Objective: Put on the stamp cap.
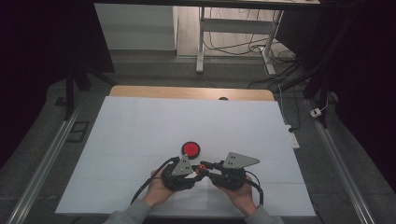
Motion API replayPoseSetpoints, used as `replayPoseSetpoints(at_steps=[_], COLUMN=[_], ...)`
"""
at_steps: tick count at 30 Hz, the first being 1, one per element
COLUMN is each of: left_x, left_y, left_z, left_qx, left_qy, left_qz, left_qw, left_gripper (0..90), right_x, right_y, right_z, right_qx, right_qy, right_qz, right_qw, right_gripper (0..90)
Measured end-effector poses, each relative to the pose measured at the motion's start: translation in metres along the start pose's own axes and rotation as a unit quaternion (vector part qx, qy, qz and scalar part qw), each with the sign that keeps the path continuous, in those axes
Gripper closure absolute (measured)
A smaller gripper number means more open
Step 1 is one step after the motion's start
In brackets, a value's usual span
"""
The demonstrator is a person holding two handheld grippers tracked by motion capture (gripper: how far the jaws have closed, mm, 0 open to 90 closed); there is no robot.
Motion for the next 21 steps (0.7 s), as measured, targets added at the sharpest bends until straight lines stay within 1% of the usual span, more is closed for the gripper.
replayPoseSetpoints(at_steps=[2,11,16,21], left_x=[0.0001,0.0007,-0.0001,0.0001], left_y=[-0.0001,-0.0013,-0.0025,-0.0041], left_z=[0.0,-0.0008,-0.0002,-0.0008], left_qx=[0.0,0.002,0.005,0.013], left_qy=[0.0,0.005,-0.004,-0.004], left_qz=[0.001,-0.003,0.006,0.009], left_qw=[1.0,1.0,1.0,0.9999], left_gripper=[64.7,64.8,64.9,64.9], right_x=[0.0002,0.0013,0.0003,-0.0006], right_y=[0.0001,0.0008,0.001,0.0018], right_z=[0.0,-0.0025,-0.0018,-0.0028], right_qx=[0.001,0.002,0.001,-0.001], right_qy=[-0.003,0.001,-0.003,0.0], right_qz=[-0.001,-0.002,-0.001,-0.003], right_qw=[1.0,1.0,1.0,1.0], right_gripper=[72.3,72.5,72.6,72.6])
Point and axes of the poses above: each handheld gripper's, and its own axes: x roughly forward along the jaws, z roughly out of its top, y roughly to its left, the point moved 4 cm from there along x, roughly forward along the jaws, and after that the axes turned 15 degrees about z, right-handed, at the moved point
